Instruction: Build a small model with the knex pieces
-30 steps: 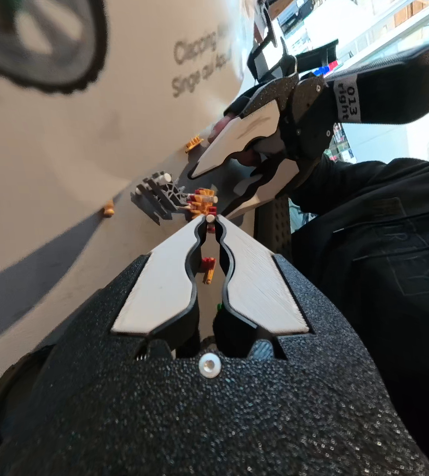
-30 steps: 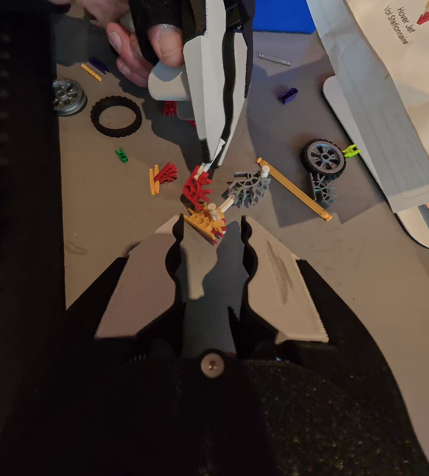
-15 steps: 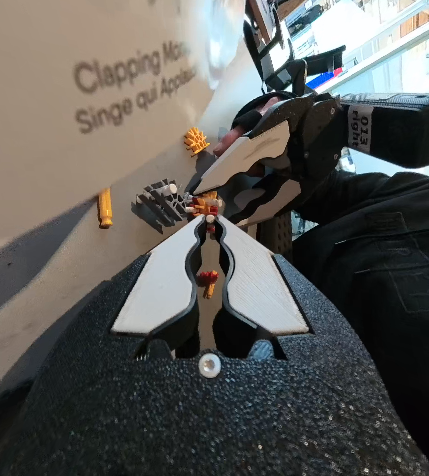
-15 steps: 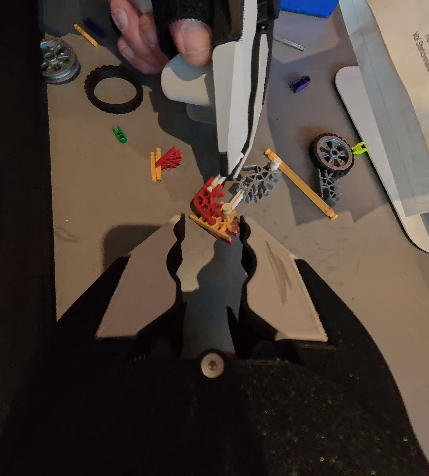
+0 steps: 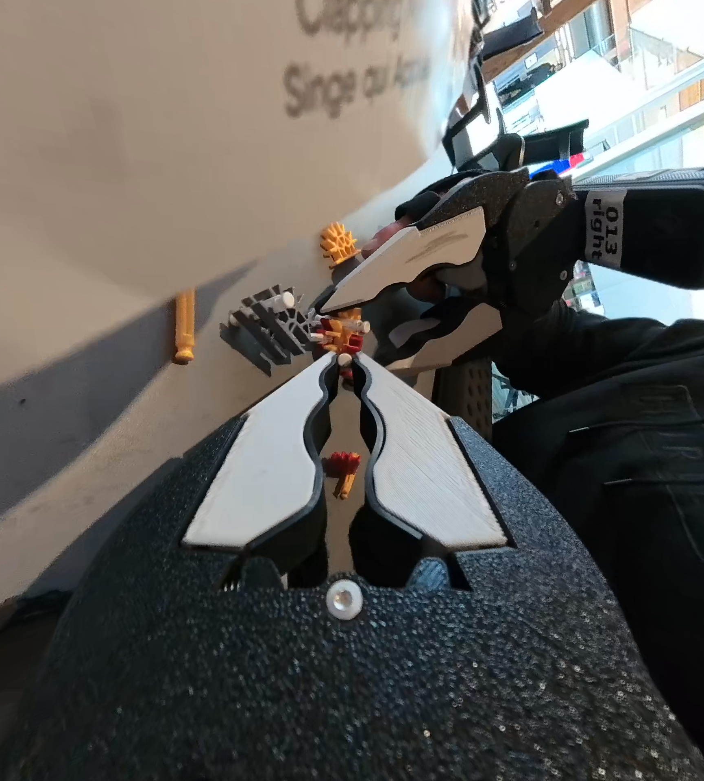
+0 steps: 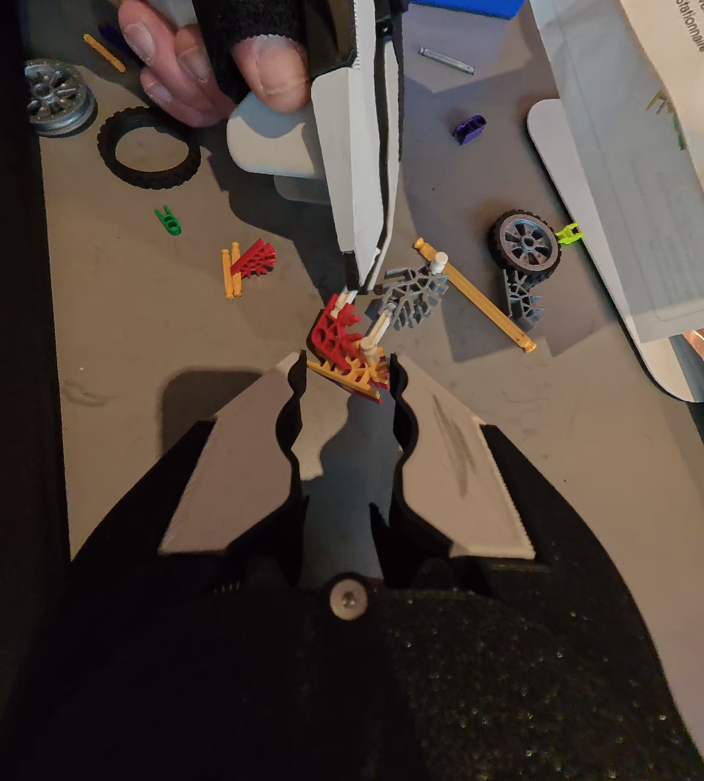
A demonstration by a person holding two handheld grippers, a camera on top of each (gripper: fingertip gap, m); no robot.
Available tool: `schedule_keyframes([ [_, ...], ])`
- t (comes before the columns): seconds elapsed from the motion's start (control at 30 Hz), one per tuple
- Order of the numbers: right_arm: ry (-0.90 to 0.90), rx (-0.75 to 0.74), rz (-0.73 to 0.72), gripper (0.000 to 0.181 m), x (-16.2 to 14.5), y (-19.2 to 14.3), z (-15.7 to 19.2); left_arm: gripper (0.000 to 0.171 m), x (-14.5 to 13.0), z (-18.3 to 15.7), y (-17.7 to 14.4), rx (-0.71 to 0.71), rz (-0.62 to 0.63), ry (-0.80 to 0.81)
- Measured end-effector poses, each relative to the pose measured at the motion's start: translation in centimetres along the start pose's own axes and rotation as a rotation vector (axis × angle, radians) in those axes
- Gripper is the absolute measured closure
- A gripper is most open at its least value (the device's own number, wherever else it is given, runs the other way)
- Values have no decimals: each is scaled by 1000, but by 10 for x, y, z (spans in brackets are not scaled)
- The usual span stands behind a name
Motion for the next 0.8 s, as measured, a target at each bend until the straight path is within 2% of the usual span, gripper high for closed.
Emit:
schedule_keyframes([
  [0.47,17,-21,-16,144,2,-2,-2,169,4,2,1,5,-98,-89],
  [0.53,16,-36,-16,152,2,-3,-3,169,4,2,1,7,-101,-96],
  [0.8,39,-30,-21,154,1,-4,-5,168,3,1,2,6,-100,-97],
])
Point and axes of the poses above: each gripper's, where its closed fingertips meet, y out along the fingers, x out of its top, z = x × y across the jaws, the point moved 5 cm from there along -y, back along the fingers, and after that the axes turned 1 degree about y, right-handed, at the moved point
